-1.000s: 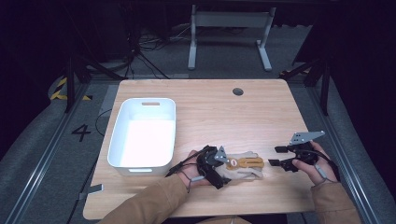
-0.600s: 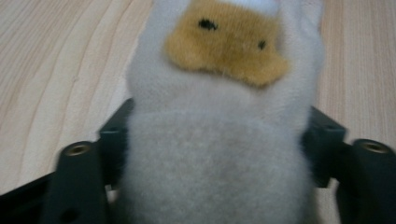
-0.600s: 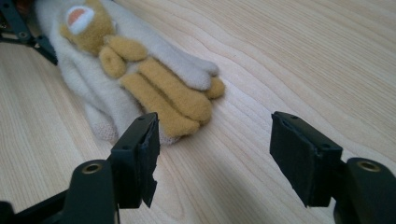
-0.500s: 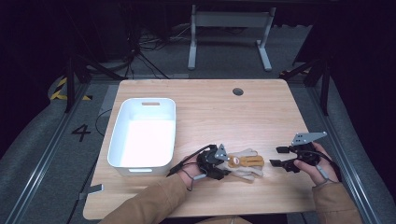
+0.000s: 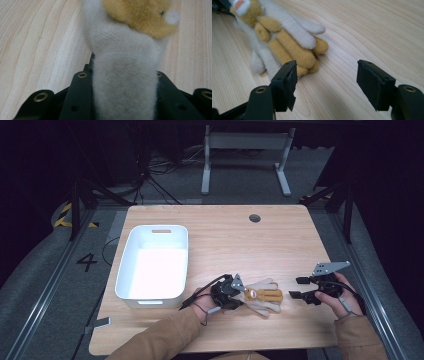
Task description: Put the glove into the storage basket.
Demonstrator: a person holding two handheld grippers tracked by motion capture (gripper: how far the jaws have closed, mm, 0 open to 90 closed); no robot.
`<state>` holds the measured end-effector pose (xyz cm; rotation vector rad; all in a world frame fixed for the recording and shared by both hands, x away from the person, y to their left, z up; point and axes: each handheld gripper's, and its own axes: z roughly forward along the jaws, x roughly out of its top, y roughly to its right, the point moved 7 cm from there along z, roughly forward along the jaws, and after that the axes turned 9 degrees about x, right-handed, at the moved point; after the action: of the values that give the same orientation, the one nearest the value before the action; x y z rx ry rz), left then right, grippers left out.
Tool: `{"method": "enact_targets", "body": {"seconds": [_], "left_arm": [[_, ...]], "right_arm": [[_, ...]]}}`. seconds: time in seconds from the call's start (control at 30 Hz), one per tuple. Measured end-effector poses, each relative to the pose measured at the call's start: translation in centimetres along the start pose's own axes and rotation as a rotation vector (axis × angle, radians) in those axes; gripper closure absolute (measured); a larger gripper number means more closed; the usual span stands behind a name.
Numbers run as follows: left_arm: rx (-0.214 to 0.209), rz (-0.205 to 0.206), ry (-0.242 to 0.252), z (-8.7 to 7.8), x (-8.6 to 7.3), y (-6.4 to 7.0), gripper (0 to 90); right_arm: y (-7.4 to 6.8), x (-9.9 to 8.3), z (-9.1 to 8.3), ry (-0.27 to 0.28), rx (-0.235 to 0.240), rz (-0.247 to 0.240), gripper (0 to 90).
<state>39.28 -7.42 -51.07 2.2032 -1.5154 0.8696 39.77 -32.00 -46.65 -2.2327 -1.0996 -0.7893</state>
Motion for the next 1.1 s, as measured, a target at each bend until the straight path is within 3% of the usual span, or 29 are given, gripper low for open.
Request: {"method": "enact_targets", "body": {"seconds": [0.17, 0.47, 0.63, 0.8, 0.9, 0.97, 1.1], "left_arm": [[-0.005, -0.036, -0.005, -0.3, 0.1, -0.3, 70.9], [-0.017, -0.031, 0.037, -1.7, 0.7, -0.3, 71.0], [-0.049, -0.078, 0.047, -3.1, 1.5, -0.4, 71.0], [-0.047, -0.101, 0.054, -4.3, 2.0, -0.6, 71.0], [-0.059, -0.143, 0.087, -5.6, 2.5, -0.9, 70.9], [-0.052, -0.145, 0.096, -5.9, 2.5, -1.0, 70.9], [-0.029, -0.149, 0.108, -7.0, 2.8, -1.4, 70.8]], "right_arm": [[0.2, -0.2, 0.0, 0.0, 0.005, 0.012, 33.6], [0.6, -0.6, 0.4, -0.004, 0.002, 0.017, 33.6], [0.7, -0.8, 0.5, -0.01, 0.0, 0.024, 33.6], [0.8, -0.8, 0.5, -0.007, 0.002, 0.022, 33.5], [0.9, -0.7, 0.6, 0.002, 0.015, 0.024, 33.0], [0.8, -0.4, 0.6, 0.016, 0.04, 0.025, 32.9], [1.0, -0.3, 0.7, 0.017, 0.038, 0.012, 32.9]]}}
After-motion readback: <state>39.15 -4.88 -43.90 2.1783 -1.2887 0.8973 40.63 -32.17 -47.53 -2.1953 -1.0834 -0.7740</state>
